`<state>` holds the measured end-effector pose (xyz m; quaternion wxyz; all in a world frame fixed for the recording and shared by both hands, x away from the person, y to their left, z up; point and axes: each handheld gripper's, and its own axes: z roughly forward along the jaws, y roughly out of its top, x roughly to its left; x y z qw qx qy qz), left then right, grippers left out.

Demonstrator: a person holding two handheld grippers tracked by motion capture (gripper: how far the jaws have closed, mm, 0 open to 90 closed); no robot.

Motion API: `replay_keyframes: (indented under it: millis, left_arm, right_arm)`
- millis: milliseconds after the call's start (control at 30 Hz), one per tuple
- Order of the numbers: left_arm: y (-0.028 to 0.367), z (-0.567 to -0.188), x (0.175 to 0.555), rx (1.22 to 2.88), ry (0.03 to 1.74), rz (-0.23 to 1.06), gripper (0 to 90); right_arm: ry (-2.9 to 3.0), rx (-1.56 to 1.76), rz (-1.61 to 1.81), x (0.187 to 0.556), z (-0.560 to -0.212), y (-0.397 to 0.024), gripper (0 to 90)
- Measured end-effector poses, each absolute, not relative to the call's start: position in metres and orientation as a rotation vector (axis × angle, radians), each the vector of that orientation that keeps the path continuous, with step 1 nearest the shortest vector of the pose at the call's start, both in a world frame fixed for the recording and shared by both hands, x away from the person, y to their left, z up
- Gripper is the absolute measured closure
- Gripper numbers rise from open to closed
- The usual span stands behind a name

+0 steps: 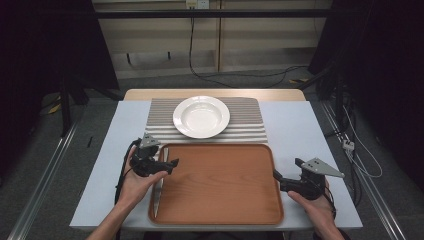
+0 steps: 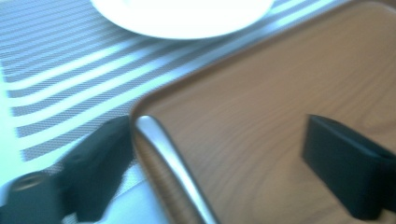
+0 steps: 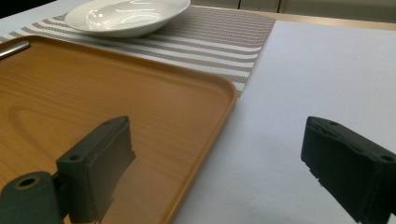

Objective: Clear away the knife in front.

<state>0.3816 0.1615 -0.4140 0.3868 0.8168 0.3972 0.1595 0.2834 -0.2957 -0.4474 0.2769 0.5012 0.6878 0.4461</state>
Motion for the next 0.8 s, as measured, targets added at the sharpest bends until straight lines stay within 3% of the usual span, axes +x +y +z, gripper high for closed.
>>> replay_keyframes:
  millis: [267, 800]
  left_arm:
    - [0.176, -0.404, 0.366, 2.002, 0.957, 0.426, 5.9]
    - [0.211, -0.412, 0.339, 1.984, 1.040, 0.510, 6.3]
  right_arm:
    - [1.844, 1.349, 1.194, 0.283, -0.448, -0.296, 8.6]
    - [1.834, 1.366, 1.185, 0.283, -0.449, -0.298, 8.6]
